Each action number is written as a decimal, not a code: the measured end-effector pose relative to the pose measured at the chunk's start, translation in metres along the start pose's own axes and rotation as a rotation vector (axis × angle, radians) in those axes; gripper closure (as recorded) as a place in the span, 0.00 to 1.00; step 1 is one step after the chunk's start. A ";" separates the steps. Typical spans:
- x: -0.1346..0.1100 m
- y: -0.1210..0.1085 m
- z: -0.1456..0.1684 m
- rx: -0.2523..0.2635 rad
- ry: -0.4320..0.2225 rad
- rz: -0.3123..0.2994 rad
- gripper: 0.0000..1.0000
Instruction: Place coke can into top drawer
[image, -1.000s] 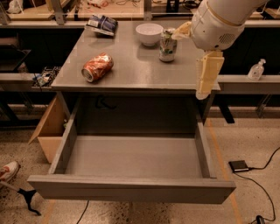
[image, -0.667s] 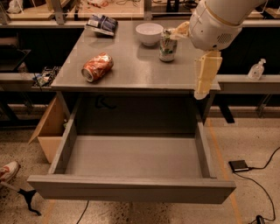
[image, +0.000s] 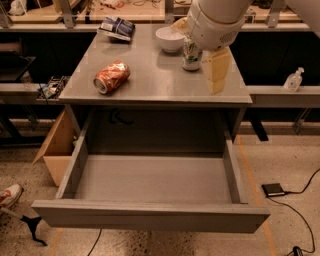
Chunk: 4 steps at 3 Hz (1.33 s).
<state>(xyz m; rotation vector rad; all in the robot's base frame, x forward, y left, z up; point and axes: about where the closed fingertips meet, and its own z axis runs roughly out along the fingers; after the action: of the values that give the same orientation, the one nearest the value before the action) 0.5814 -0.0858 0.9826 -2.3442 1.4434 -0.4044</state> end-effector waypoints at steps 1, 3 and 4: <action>-0.014 -0.030 0.003 0.066 0.065 -0.167 0.00; -0.072 -0.095 0.036 0.058 0.110 -0.464 0.00; -0.108 -0.122 0.061 0.017 0.119 -0.588 0.00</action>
Offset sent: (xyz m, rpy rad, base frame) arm 0.0654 0.1219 0.0224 -0.2596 -0.2138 0.4477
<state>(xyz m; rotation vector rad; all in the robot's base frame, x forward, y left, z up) 0.6567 0.0705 0.9765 -2.7390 0.7562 -0.7097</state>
